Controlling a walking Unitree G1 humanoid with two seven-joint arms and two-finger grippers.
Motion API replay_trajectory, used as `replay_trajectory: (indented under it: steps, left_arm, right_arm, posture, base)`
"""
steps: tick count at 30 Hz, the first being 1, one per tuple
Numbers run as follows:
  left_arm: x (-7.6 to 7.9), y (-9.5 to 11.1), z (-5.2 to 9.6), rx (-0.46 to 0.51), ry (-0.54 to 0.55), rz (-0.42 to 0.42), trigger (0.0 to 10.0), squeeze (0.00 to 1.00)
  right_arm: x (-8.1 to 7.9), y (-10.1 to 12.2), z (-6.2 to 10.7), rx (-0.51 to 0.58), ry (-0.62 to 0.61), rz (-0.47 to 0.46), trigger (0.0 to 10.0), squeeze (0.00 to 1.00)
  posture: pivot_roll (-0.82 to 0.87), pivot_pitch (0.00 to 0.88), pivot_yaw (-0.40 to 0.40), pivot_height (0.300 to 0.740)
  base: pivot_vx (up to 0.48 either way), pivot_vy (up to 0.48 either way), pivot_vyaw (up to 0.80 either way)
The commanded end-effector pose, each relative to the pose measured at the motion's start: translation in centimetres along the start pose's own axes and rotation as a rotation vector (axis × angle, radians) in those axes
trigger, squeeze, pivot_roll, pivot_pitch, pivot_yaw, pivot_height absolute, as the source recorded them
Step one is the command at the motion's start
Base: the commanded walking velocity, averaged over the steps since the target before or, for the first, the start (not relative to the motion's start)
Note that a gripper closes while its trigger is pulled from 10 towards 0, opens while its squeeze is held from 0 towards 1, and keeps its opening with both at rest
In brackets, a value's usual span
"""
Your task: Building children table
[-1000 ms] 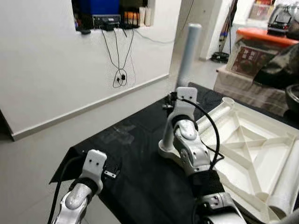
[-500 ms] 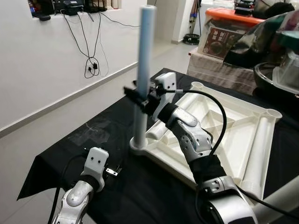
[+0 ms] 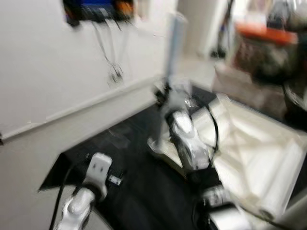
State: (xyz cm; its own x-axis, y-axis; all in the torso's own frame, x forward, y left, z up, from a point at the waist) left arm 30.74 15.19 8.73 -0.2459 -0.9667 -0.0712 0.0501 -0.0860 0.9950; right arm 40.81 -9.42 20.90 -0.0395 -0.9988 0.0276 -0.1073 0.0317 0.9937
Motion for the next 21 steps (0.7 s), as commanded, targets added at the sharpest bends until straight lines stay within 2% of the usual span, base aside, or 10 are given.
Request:
replay_trajectory:
  steps: [1,2,3,5,8,9,14,18,19,21]
  left_arm:
    - [0.4,-0.1,-0.2,-0.008,-0.017,0.010,10.0,0.00]
    - [0.3,-0.2,-0.2,-0.009,-0.018,0.010,10.0,0.00]
    - [0.4,-0.2,-0.2,-0.011,-0.020,0.009,10.0,0.00]
    - [0.4,-0.2,-0.2,-0.010,-0.022,0.008,10.0,0.00]
    - [0.5,-0.1,-0.4,-0.005,-0.022,0.010,10.0,0.00]
    - [0.5,0.0,-0.4,-0.004,-0.020,0.010,10.0,0.00]
    - [0.4,0.0,-0.4,-0.002,-0.018,0.005,10.0,0.00]
    - [0.2,0.2,-0.4,0.002,-0.010,0.001,10.0,0.00]
    - [0.1,0.2,-0.4,0.003,-0.005,0.001,10.0,0.00]
    - [0.0,0.2,-0.3,0.003,-0.002,0.001,10.0,0.00]
  right_arm:
    - [0.8,-5.7,1.4,-0.222,-0.026,0.000,10.0,0.00]
    - [-1.2,-4.4,1.7,-0.156,0.104,-0.035,10.0,0.00]
    - [-3.1,-2.9,2.1,-0.090,0.249,-0.134,10.0,0.78]
    - [-4.8,-1.2,2.3,-0.023,0.402,-0.193,10.0,1.00]
    - [-7.7,1.3,2.8,0.039,0.678,-0.255,10.0,1.00]
    - [-9.1,3.0,3.3,0.112,0.842,-0.236,10.0,0.00]
    - [-12.3,4.7,6.2,0.243,1.254,-0.123,10.0,0.00]
    - [-13.2,4.3,7.1,0.234,1.320,-0.116,10.0,0.00]
    - [-13.7,4.0,6.8,0.200,1.285,-0.135,0.4,0.00]
    - [-14.0,3.7,6.5,0.176,1.257,-0.148,0.4,0.00]
  posture:
    - [0.10,0.000,-0.082,0.740]
    - [0.09,0.000,-0.077,0.740]
    - [0.09,0.000,-0.077,0.740]
    - [0.10,0.000,-0.082,0.740]
    - [0.11,0.000,-0.087,0.740]
    - [0.11,0.000,-0.087,0.740]
    - [0.13,0.000,-0.095,0.740]
    - [0.14,0.000,-0.101,0.740]
    - [0.14,0.000,-0.108,0.740]
    - [0.14,0.000,-0.108,0.740]
  base:
    - [0.000,0.000,0.00]
    - [0.000,0.000,0.00]
    - [0.000,0.000,0.00]
    - [0.000,0.000,0.00]
    - [0.000,0.000,0.00]
    - [0.000,0.000,0.00]
    - [0.000,0.000,0.00]
    - [0.000,0.000,0.00]
    - [0.000,0.000,0.00]
    - [0.000,0.000,0.00]
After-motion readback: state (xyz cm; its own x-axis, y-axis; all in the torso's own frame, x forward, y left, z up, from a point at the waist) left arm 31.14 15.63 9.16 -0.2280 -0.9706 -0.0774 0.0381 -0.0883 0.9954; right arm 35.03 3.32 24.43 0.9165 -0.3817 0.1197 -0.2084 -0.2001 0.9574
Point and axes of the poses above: a point about 5 cm out from each wrist's last joint towards the gripper, its own z axis pointing back from the gripper into the wrist, its own y axis along the axis of the wrist's last joint, x = y × z, the point moved 5 cm from there along -z, pointing out of the wrist towards the gripper, and after that the axes turned 6 degrees about z, right-handed, at the moved point
